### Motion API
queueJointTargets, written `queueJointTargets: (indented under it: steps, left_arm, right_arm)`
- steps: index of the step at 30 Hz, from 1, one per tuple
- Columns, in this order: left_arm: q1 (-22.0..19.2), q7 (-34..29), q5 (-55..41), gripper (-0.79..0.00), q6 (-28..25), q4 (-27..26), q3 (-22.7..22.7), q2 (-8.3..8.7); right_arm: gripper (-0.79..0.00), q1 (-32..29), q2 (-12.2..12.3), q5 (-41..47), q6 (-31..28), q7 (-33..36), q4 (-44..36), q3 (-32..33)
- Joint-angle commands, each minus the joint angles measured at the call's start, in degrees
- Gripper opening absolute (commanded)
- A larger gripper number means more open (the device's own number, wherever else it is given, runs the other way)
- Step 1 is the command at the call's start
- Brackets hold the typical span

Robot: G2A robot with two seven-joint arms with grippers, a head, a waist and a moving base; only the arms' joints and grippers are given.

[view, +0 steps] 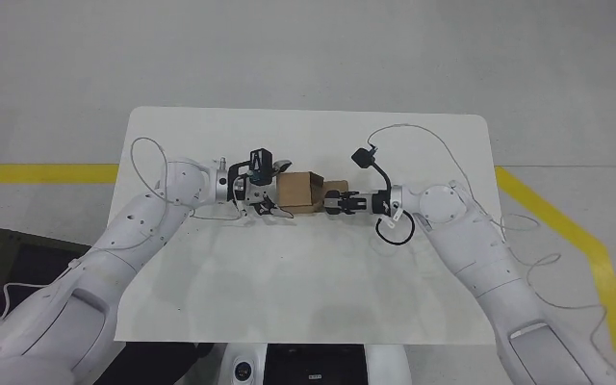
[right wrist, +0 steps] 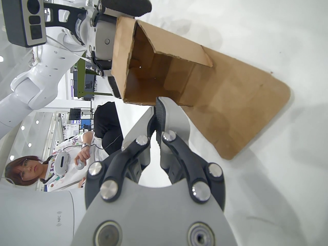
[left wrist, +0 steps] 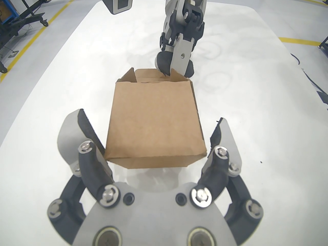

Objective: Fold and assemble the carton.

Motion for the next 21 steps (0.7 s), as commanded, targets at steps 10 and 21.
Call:
queueJointTargets:
  steps: [10,21]
  left_arm:
    - [0.61,-0.08,0.83,0.000,-0.46,-0.47,-0.74,-0.05]
    - [1.24,-0.34,1.45,0.000,-0.90,-1.18,-1.58,0.01]
  right_arm:
    - [-0.785,3.57,-1.88,2.12,-2.41,1.08,5.02,-3.69]
    - [-0.785,6.67,-4.58,4.62,-3.92,0.62,8.81,-7.96]
